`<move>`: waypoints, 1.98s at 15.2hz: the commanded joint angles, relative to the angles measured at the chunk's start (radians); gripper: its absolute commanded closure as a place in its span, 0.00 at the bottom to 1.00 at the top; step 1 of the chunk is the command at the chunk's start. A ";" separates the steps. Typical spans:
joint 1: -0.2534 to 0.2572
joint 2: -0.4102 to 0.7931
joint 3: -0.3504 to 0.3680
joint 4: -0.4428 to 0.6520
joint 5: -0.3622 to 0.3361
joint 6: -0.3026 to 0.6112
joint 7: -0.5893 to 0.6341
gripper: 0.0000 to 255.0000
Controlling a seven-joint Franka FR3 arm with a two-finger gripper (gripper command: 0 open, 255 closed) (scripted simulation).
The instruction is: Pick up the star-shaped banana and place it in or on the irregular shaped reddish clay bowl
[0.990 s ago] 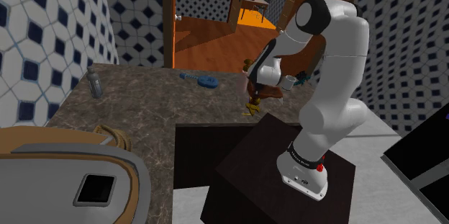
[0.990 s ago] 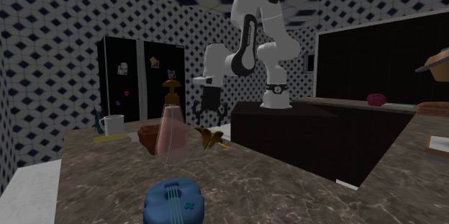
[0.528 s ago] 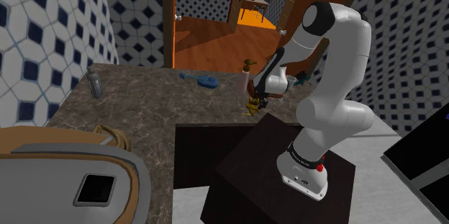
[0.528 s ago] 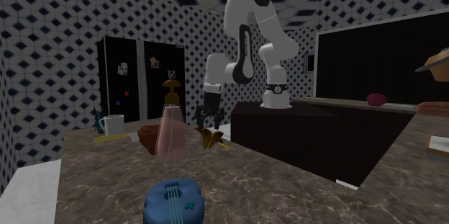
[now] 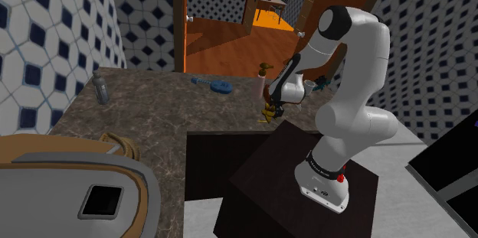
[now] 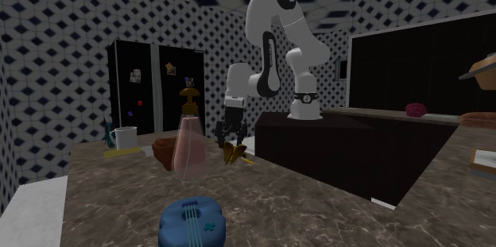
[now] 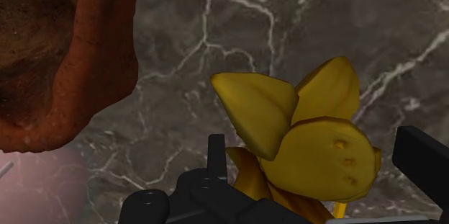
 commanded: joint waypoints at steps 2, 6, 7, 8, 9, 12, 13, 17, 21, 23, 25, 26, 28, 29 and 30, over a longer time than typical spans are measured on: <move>0.000 0.000 0.000 0.000 0.000 0.000 0.000 0.00; 0.000 0.000 0.000 0.000 0.000 0.000 0.000 1.00; 0.000 0.000 0.000 0.000 0.000 0.000 0.000 1.00; 0.000 0.000 0.000 0.000 0.000 0.000 0.000 1.00; 0.000 0.000 0.000 0.000 0.000 0.000 0.000 1.00; 0.000 0.001 0.000 0.000 0.000 0.000 0.000 1.00; 0.000 -0.016 0.000 -0.007 0.000 -0.010 0.000 1.00; -0.001 -0.084 0.001 -0.032 0.002 -0.052 0.002 1.00; -0.001 -0.151 0.003 -0.054 0.003 -0.097 0.004 1.00; -0.001 -0.185 0.003 -0.064 0.004 -0.121 0.005 1.00; -0.002 -0.218 0.004 -0.072 0.004 -0.145 0.006 1.00; -0.002 -0.234 0.004 -0.076 0.004 -0.158 0.007 1.00; -0.002 -0.267 0.004 -0.084 0.005 -0.183 0.008 1.00; -0.002 -0.283 0.004 -0.087 0.005 -0.196 0.008 1.00; -0.002 -0.300 0.005 -0.090 0.005 -0.210 0.009 1.00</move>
